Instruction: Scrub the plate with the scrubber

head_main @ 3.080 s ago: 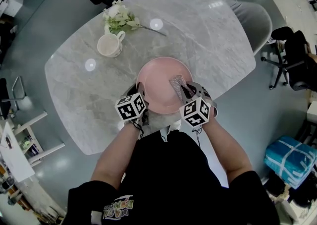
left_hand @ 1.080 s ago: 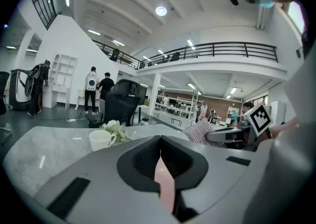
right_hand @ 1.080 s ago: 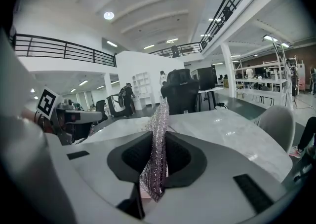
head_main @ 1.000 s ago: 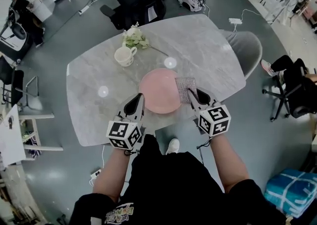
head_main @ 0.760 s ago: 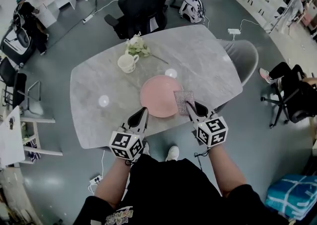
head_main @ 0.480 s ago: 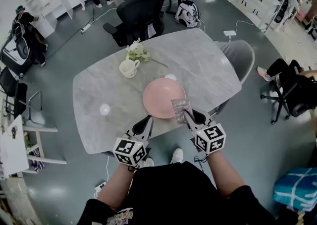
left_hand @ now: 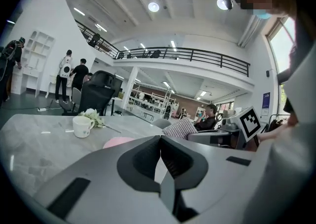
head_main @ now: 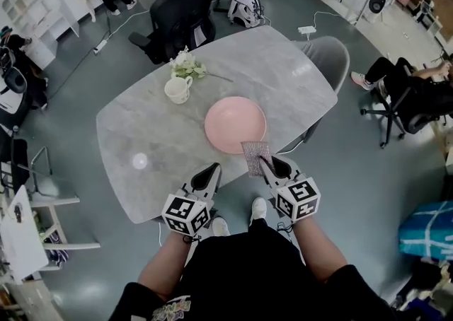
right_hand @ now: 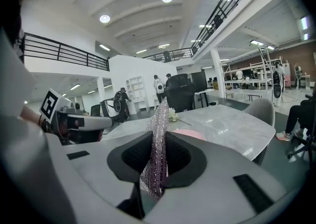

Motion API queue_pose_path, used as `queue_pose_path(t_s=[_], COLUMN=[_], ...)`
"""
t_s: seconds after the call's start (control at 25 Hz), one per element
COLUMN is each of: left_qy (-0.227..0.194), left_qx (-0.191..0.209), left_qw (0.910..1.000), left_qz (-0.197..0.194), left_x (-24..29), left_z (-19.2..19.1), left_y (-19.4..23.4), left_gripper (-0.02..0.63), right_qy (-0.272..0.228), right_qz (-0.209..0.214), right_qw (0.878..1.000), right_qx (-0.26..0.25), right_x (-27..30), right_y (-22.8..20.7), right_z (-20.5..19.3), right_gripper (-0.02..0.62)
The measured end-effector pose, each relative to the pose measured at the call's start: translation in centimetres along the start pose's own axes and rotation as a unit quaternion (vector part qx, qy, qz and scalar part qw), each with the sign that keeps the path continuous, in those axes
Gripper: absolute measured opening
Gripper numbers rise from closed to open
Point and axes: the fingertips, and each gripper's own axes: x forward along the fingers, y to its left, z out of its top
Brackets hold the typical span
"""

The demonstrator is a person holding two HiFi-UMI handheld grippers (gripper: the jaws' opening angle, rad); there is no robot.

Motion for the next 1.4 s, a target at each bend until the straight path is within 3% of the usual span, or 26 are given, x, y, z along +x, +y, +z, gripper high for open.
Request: queue_pose_path(t_s=[0.6,1.4], left_qy=[0.004,-0.001], left_qx=[0.022,0.036], left_qw=[0.9976,0.9957], left_qz=[-0.066,-0.086], left_x=[-3.2,-5.0], left_z=[-0.1,-0.1], left_y=[-0.9,-2.1], left_gripper=[0.018,0.018], right_qy=[-0.016,-0.031], right_qz=[-0.058,-0.081], right_qw=[0.998,0.996], right_qx=[-0.001,0.002], right_x=[-3.0,-5.0], right_y=[4.9,6.6], right_z=[-0.9,-1.5], right_gripper=[0.071,0.069])
